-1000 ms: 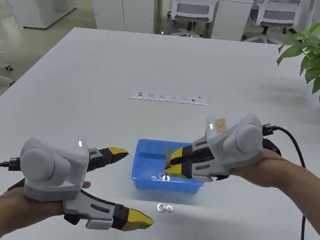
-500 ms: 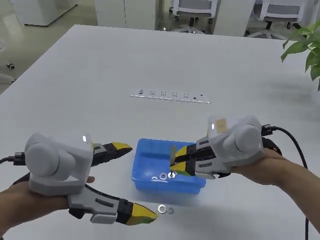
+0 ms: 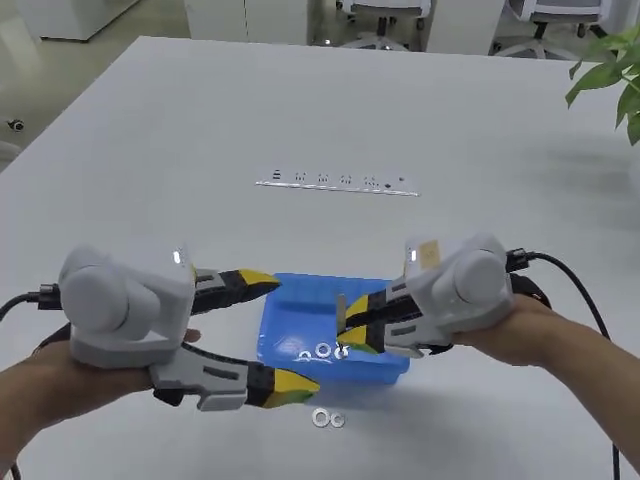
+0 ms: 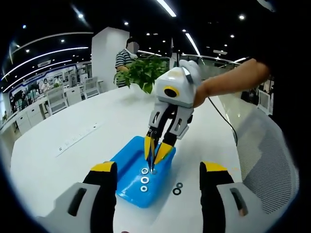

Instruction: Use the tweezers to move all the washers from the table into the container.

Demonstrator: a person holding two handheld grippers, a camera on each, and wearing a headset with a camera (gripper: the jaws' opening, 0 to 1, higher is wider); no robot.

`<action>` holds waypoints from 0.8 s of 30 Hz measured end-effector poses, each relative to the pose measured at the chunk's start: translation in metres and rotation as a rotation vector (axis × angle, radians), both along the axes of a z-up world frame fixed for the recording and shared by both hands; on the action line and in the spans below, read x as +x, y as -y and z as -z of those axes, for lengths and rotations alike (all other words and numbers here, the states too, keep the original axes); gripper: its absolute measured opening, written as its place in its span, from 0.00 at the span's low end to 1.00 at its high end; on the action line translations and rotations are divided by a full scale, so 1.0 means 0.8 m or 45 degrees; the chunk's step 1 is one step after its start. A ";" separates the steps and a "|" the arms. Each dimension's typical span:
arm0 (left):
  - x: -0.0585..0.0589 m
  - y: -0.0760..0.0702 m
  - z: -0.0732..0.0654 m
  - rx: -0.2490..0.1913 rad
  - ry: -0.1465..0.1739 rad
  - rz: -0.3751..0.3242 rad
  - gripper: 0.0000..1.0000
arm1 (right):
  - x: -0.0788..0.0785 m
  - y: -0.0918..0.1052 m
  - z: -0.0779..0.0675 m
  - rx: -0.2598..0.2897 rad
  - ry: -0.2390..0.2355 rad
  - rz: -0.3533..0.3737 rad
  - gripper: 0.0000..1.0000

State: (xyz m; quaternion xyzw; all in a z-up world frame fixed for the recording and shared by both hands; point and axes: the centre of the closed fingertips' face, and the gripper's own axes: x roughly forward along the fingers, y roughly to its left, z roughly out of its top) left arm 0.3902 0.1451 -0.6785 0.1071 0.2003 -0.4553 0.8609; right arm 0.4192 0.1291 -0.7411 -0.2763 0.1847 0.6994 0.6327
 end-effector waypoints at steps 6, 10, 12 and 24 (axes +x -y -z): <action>0.021 0.006 0.000 0.040 0.036 0.044 0.52 | 0.001 -0.002 0.007 -0.008 -0.014 -0.010 0.09; 0.033 0.013 0.002 0.050 0.043 0.078 0.34 | 0.000 -0.002 0.013 -0.019 -0.012 -0.027 0.09; 0.034 0.016 0.005 0.076 0.051 0.111 0.29 | 0.000 -0.002 0.014 -0.020 -0.015 -0.028 0.09; 0.040 0.039 0.014 0.110 0.050 0.217 0.12 | 0.000 0.000 0.019 -0.029 -0.015 -0.046 0.09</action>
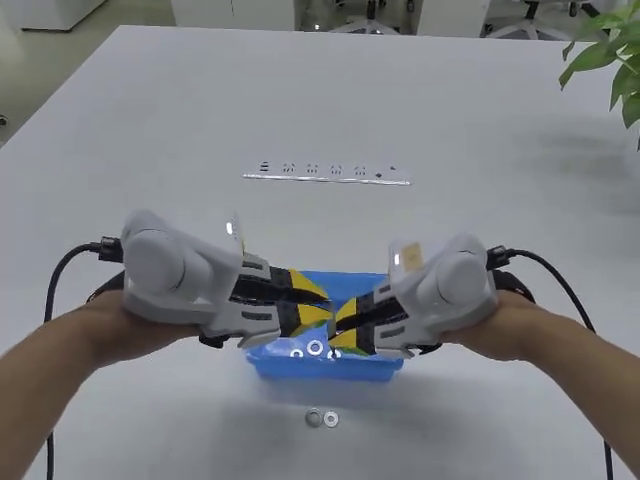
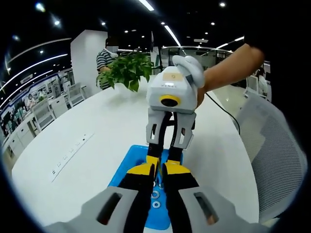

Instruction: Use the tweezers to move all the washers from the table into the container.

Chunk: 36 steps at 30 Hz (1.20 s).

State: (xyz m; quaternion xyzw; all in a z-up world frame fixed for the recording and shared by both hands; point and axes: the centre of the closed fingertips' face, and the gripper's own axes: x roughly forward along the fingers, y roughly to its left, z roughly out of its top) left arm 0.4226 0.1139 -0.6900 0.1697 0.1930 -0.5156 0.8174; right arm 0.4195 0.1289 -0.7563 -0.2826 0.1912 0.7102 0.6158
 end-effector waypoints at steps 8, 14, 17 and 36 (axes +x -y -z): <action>-0.002 0.008 0.001 0.006 0.002 0.029 0.07 | -0.003 0.001 0.003 -0.006 0.009 -0.021 0.09; -0.002 0.009 0.000 0.018 0.013 0.040 0.07 | -0.003 0.001 0.002 -0.009 0.015 -0.025 0.10; -0.003 0.010 -0.001 0.022 0.017 0.041 0.06 | -0.002 0.000 0.001 -0.007 0.018 -0.016 0.11; -0.008 0.011 -0.024 0.013 0.043 0.031 0.06 | -0.004 0.007 -0.013 -0.011 0.042 0.030 0.21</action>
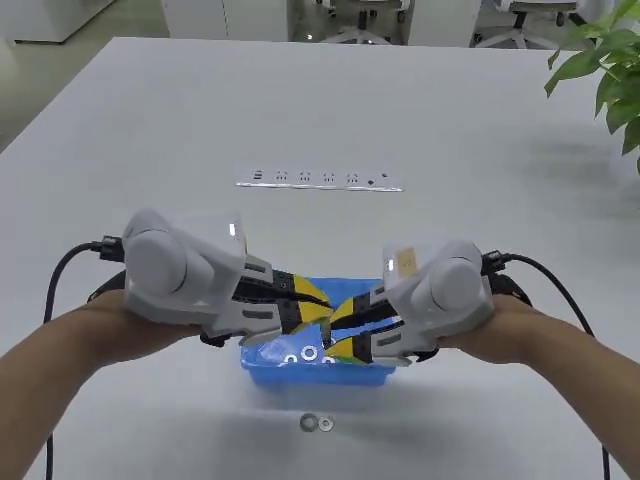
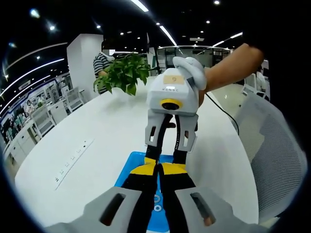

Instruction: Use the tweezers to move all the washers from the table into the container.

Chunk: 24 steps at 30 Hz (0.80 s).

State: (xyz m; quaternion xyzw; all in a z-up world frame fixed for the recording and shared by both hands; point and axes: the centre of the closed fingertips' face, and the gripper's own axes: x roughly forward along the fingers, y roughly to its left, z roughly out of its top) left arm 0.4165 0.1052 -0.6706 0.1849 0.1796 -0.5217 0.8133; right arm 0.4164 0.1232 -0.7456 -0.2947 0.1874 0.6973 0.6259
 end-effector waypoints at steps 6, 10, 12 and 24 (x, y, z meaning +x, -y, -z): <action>-0.005 -0.003 -0.004 0.005 -0.005 0.010 0.06 | 0.002 0.011 -0.011 0.002 0.002 0.060 0.30; -0.009 -0.005 -0.007 0.010 0.003 0.011 0.06 | 0.002 0.020 -0.016 -0.004 -0.001 0.104 0.35; -0.011 -0.005 -0.010 0.009 0.006 0.008 0.06 | 0.002 0.026 -0.018 -0.007 0.004 0.123 0.39; -0.025 -0.016 -0.027 0.016 0.038 -0.009 0.06 | -0.011 0.047 -0.023 -0.002 -0.017 0.227 0.61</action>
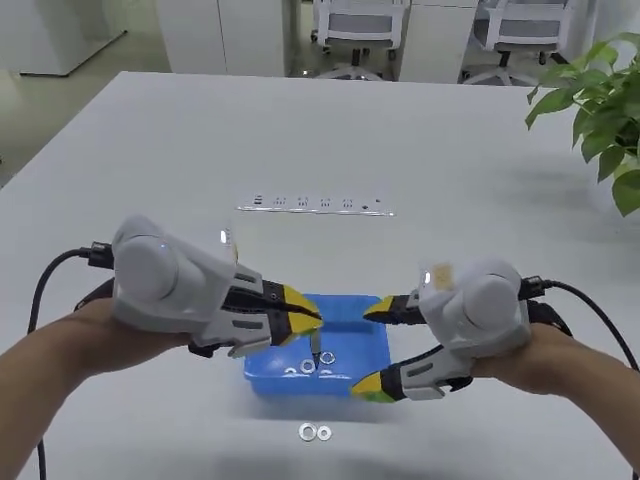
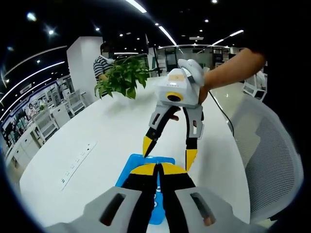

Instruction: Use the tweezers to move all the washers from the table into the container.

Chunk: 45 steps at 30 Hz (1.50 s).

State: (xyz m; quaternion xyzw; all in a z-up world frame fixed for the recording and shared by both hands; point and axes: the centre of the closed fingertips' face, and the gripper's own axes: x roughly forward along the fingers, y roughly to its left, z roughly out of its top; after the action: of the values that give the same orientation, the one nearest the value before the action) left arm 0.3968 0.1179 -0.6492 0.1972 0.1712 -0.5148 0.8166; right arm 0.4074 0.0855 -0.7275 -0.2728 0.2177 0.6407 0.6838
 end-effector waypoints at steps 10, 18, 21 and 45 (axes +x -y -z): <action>-0.017 -0.007 0.000 0.005 -0.009 -0.001 0.06 | -0.018 0.008 0.004 0.002 -0.028 0.050 0.73; -0.022 -0.011 -0.006 0.001 0.012 -0.008 0.06 | -0.021 0.012 0.007 0.009 -0.031 0.088 0.81; -0.024 -0.012 -0.008 -0.005 0.012 -0.007 0.06 | -0.021 0.014 0.008 0.004 -0.031 0.098 0.82; -0.073 0.004 0.017 0.015 -0.068 0.055 0.06 | -0.037 0.018 0.006 0.056 -0.073 0.163 1.00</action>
State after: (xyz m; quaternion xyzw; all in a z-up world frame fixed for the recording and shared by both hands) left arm 0.3385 0.1146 -0.6625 0.1916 0.1917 -0.5365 0.7992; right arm 0.3776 0.0711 -0.7325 -0.2248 0.2399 0.6079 0.7227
